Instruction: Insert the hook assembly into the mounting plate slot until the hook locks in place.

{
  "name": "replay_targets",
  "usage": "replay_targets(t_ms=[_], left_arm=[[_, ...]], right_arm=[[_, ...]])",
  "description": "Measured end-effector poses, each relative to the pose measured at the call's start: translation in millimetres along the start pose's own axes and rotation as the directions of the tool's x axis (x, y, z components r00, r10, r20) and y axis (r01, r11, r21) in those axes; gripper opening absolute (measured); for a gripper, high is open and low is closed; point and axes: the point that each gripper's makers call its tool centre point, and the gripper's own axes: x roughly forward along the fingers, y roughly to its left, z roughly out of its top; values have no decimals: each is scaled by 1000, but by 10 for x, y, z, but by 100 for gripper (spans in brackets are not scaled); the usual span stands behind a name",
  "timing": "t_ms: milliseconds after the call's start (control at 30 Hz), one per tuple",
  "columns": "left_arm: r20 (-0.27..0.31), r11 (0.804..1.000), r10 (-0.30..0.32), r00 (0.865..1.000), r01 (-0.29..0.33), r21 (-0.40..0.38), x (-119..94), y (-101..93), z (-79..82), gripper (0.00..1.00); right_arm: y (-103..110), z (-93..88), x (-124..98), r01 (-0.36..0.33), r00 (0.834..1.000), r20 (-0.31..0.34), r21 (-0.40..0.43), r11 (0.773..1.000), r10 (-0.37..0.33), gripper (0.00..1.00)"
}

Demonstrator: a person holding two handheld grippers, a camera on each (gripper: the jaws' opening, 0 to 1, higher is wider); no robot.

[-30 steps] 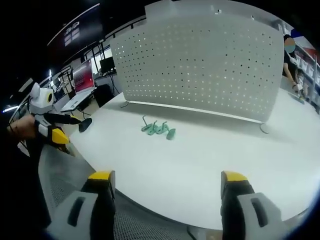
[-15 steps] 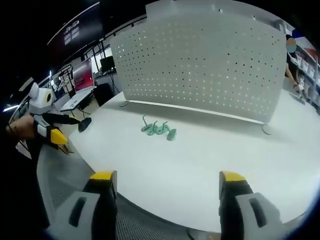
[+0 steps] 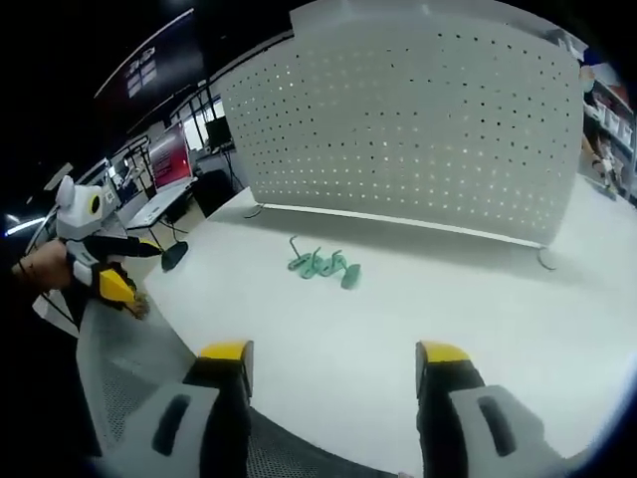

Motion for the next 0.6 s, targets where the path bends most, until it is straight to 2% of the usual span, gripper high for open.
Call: replay_targets(t_ms=[267,600], left_arm=[[-2,1000,9,1000,-9,-5,-26,36,11,100],[-20,1000,16,1000,-16,-4,0,58,-13,100]], right_arm=[[26,129,212,-35,999,3,10,999,35,57],[15,334,545,-67,998,-3,-47,997,67,48]])
